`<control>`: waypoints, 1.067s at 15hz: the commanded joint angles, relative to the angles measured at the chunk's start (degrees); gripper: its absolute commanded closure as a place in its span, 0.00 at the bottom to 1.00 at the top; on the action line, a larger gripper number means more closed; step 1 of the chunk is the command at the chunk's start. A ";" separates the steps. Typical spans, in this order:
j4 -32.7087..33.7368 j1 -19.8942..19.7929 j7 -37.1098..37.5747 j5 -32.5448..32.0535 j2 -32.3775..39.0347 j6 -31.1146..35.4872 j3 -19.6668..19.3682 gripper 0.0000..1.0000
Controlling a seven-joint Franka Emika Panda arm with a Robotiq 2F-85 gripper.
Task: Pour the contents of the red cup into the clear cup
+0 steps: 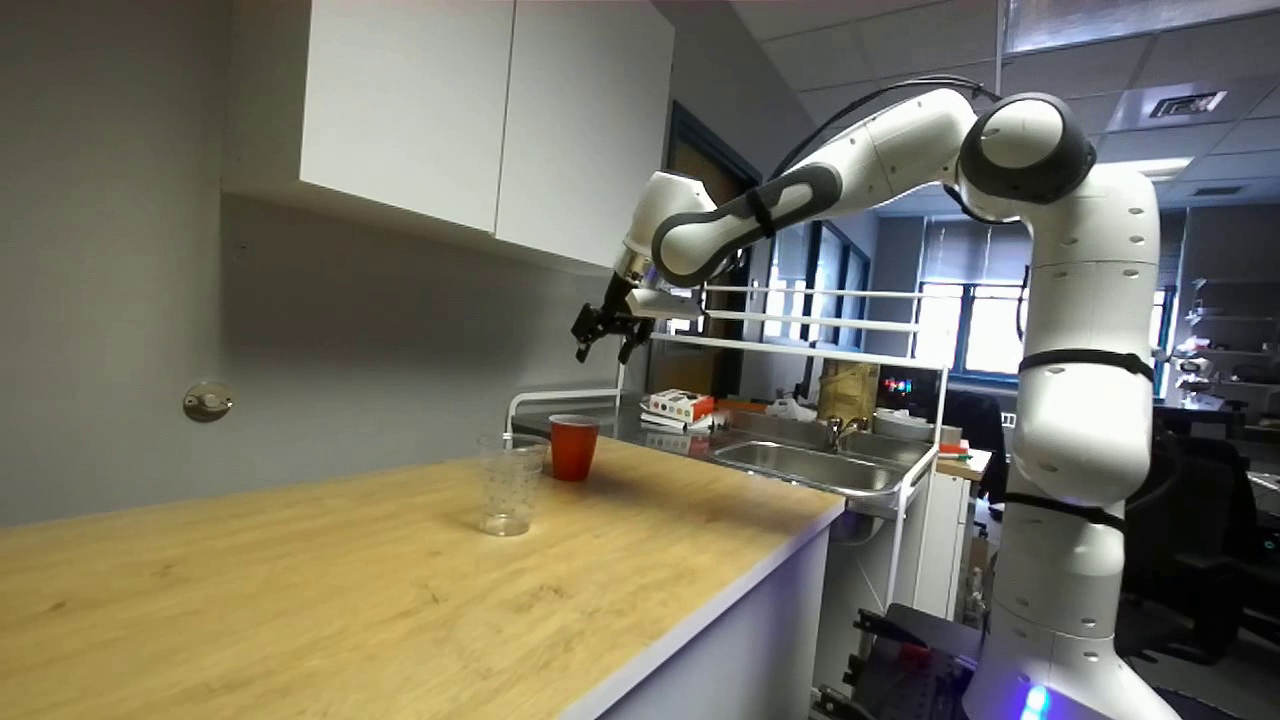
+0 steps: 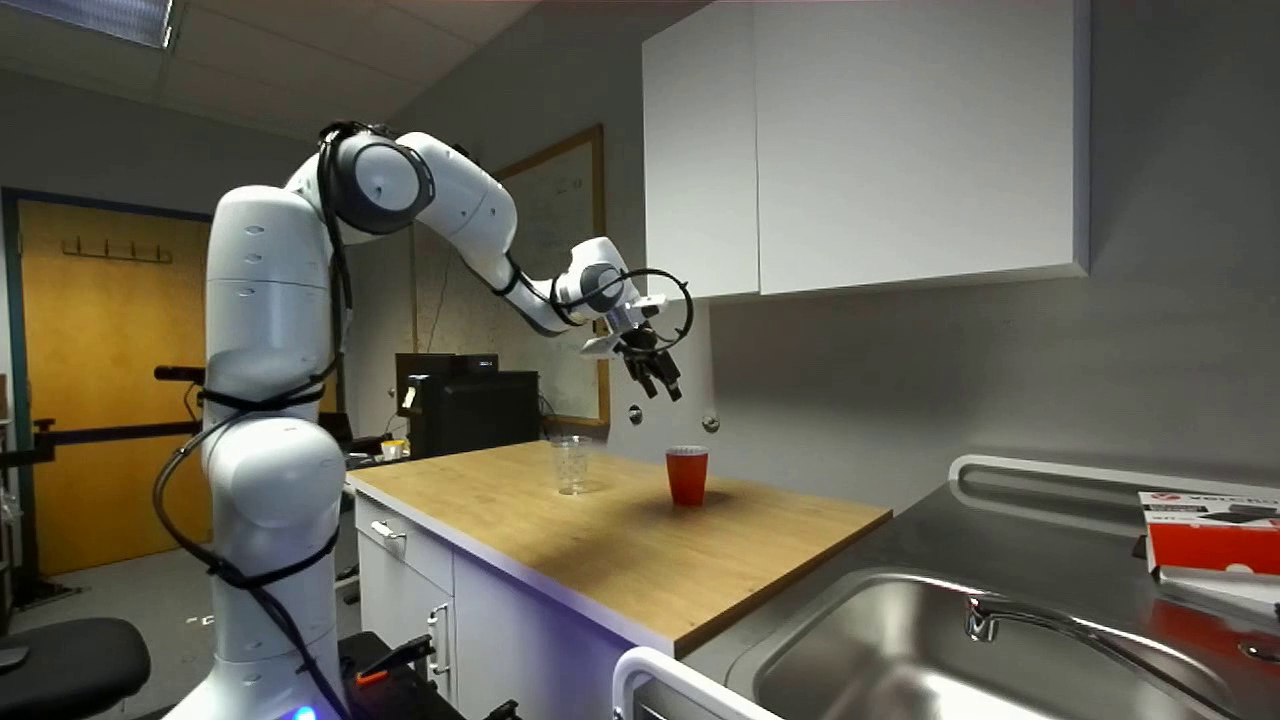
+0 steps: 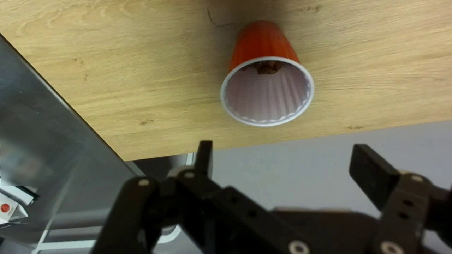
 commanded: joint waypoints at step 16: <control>20.00 1.31 -3.83 12.02 22.09 -12.18 -8.01 0.00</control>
